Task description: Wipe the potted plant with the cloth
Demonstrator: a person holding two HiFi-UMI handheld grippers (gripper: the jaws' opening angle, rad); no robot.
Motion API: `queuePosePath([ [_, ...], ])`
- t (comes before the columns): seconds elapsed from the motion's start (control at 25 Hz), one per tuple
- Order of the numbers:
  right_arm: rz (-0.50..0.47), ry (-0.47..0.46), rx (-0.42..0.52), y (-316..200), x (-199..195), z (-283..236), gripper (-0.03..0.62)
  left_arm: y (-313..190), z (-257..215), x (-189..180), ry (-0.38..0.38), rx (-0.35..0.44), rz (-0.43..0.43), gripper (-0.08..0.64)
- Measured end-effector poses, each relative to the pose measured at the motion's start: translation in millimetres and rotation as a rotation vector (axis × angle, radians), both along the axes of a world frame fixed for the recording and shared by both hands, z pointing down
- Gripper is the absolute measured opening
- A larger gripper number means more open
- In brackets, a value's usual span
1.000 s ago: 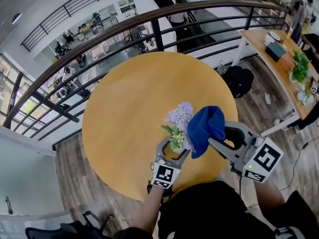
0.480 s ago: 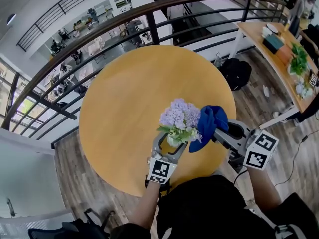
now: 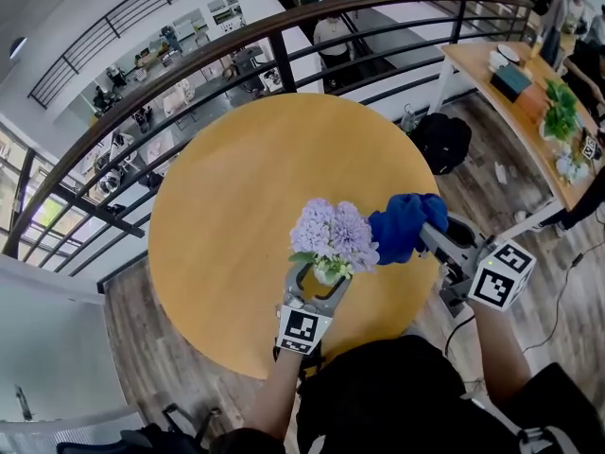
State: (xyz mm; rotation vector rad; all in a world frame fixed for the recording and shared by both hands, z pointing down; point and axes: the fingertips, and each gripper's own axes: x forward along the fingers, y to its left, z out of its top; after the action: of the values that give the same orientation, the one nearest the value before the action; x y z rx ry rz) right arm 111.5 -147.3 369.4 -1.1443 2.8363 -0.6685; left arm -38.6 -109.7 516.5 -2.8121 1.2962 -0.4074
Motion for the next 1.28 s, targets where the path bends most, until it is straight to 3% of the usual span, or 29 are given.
queuePosePath([
  [0.28, -0.003, 0.042, 0.199, -9.5, -7.6, -63.9, 0.12, -0.5, -1.6, 0.5, 0.004, 0.002, 0.003, 0.324],
  [0.48, -0.17, 0.112, 0.312, 16.2, -57.1, -92.4, 0.12, -0.8, -0.1, 1.2, -0.005, -0.01, 0.008, 0.325],
  [0.64, -0.314, 0.242, 0.357, 49.7, -95.1, -70.4, 0.12, 0.3, 0.3, 2.6, -0.007, -0.018, 0.022, 0.325],
  [0.76, -0.356, 0.28, 0.341, 63.7, -102.9, -51.4, 0.12, -0.1, -0.2, 2.5, -0.004, -0.02, 0.028, 0.327],
  [0.92, -0.375, 0.247, 0.297, 71.7, -95.2, -40.4, 0.12, -2.4, -0.1, 2.3, 0.01, -0.025, 0.014, 0.325],
  [1.28, -0.266, 0.138, 0.146, 60.4, -57.9, -10.8, 0.12, 0.3, 0.3, -0.6, 0.014, -0.015, 0.03, 0.325],
])
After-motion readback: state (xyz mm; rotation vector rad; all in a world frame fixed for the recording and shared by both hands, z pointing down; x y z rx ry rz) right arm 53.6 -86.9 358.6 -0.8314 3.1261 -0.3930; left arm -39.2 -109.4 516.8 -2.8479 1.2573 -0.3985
